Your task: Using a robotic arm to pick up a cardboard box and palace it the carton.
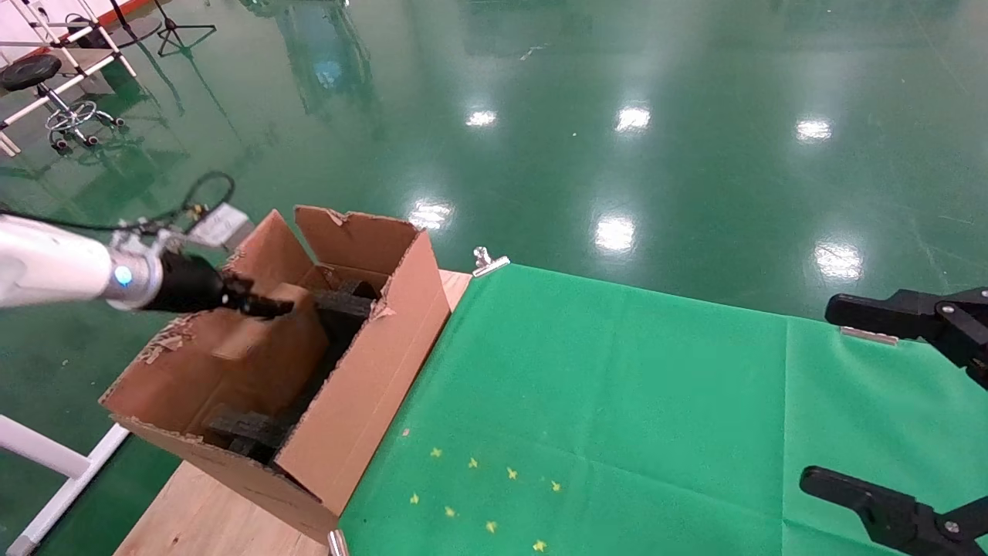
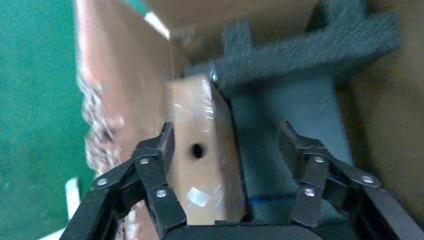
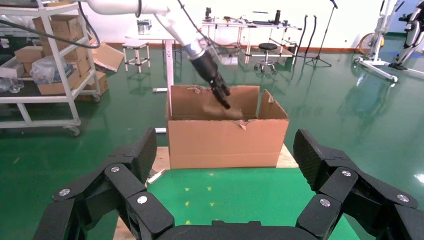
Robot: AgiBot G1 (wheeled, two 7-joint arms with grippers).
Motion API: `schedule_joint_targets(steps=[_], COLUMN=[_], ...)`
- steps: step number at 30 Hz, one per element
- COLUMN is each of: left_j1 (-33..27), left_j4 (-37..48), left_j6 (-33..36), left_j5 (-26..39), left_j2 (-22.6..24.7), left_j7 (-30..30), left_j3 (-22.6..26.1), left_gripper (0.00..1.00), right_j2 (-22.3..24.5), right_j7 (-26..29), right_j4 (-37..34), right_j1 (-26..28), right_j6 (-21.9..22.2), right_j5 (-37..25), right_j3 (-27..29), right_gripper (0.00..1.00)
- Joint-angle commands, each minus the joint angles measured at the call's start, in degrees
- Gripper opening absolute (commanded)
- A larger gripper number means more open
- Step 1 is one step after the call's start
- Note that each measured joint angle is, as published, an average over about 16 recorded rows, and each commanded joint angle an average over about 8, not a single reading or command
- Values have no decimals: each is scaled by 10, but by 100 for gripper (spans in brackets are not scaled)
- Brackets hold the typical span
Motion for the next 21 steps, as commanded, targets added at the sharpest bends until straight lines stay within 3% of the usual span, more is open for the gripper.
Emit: schedule_joint_targets(steps=[1, 11, 21], left_j1=[-10, -46, -42], left_j4=[-9, -89, -112], left_j6=[14, 92, 102], left_j5=[-11, -53, -59], left_j2=[-8, -56, -61], left_j7=[6, 9, 10], left_j3=[-7, -35, -37], left_gripper=[100, 100, 100], right_j2=[0, 0, 0], right_j7=[0, 0, 0], right_j4=[0, 0, 0], right_j1=[0, 0, 0], right_j6=[0, 0, 0], right_j5=[0, 0, 0], right_j3=[0, 0, 0], right_gripper=[100, 100, 100])
